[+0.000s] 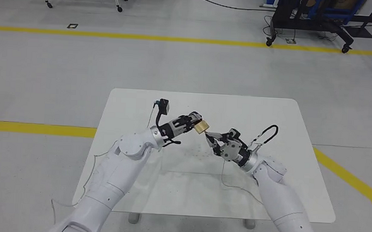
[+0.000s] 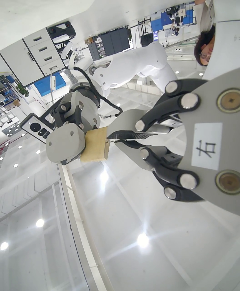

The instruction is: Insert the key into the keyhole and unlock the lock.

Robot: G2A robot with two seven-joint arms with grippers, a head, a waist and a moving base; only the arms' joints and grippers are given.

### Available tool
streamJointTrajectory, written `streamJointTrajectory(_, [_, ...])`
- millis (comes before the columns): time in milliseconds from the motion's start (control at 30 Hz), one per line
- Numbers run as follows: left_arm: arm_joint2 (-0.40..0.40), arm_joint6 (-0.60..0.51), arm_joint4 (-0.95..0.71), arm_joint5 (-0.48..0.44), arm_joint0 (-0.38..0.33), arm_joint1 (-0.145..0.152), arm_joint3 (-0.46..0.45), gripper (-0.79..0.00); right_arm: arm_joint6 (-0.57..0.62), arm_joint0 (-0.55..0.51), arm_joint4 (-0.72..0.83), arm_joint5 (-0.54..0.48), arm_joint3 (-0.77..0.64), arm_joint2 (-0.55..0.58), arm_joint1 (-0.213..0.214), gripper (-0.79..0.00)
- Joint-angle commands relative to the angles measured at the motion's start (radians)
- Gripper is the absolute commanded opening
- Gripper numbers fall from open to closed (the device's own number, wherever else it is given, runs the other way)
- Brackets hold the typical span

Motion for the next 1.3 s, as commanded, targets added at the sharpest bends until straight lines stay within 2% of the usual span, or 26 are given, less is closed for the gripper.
streamJointTrajectory(0, [0.0,0.0,0.0,0.001,-0.001,0.0,0.0,-0.785,-0.004,-0.003,-0.012,-0.008,-0.007,-0.004,0.001,-0.69])
streamJointTrajectory(33, [0.0,0.0,-0.001,0.002,-0.001,0.0,0.001,-0.785,-0.007,-0.004,-0.015,-0.013,-0.009,-0.004,0.002,-0.61])
streamJointTrajectory(167, [-0.003,0.01,-0.006,0.008,-0.004,0.0,0.004,-0.785,-0.065,-0.015,-0.052,-0.069,-0.024,0.004,0.006,-0.52])
streamJointTrajectory(267, [-0.004,0.021,-0.01,0.016,-0.005,0.0,0.007,-0.785,-0.188,-0.063,-0.189,-0.215,-0.1,0.008,0.011,-0.486])
streamJointTrajectory(433, [-0.002,0.055,0.0,0.064,-0.01,-0.001,0.019,-0.785,-0.383,-0.167,-0.358,-0.4,-0.217,0.064,0.022,-0.486])
streamJointTrajectory(500, [0.009,0.064,0.024,0.115,-0.019,-0.002,0.032,-0.785,-0.477,-0.222,-0.438,-0.489,-0.274,0.095,0.026,-0.48])
streamJointTrajectory(600, [0.035,0.079,0.098,0.186,-0.038,-0.002,0.054,-0.785,-0.577,-0.279,-0.502,-0.575,-0.331,0.13,0.028,-0.419])
streamJointTrajectory(667, [0.06,0.073,0.157,0.204,-0.049,-0.003,0.063,-0.785,-0.643,-0.315,-0.555,-0.635,-0.37,0.154,0.028,-0.009])
streamJointTrajectory(733, [0.086,0.055,0.221,0.203,-0.059,-0.003,0.07,-0.785,-0.675,-0.348,-0.59,-0.682,-0.399,0.169,0.029,0.0])
streamJointTrajectory(900, [0.15,-0.018,0.37,0.207,-0.084,-0.001,0.103,-0.785,-0.675,-0.348,-0.59,-0.682,-0.399,0.169,0.029,0.0])
streamJointTrajectory(1100, [0.192,-0.013,0.473,0.243,-0.11,-0.005,0.139,-0.785,-0.675,-0.348,-0.59,-0.682,-0.399,0.169,0.029,0.0])
streamJointTrajectory(1133, [0.193,-0.011,0.47,0.243,-0.11,-0.007,0.143,-0.702,-0.675,-0.348,-0.59,-0.682,-0.399,0.169,0.029,0.0])
streamJointTrajectory(1167, [0.196,-0.008,0.475,0.244,-0.113,-0.008,0.146,-0.523,-0.675,-0.348,-0.59,-0.682,-0.399,0.169,0.029,0.0])
streamJointTrajectory(1200, [0.198,-0.005,0.478,0.244,-0.114,-0.008,0.149,-0.413,-0.675,-0.348,-0.59,-0.682,-0.399,0.169,0.029,0.0])
streamJointTrajectory(1233, [0.199,-0.004,0.48,0.244,-0.116,-0.009,0.152,-0.148,-0.675,-0.348,-0.59,-0.682,-0.399,0.169,0.029,0.0])
streamJointTrajectory(1267, [0.201,-0.003,0.481,0.241,-0.117,-0.01,0.154,0.0,-0.675,-0.348,-0.59,-0.682,-0.399,0.169,0.029,0.0])
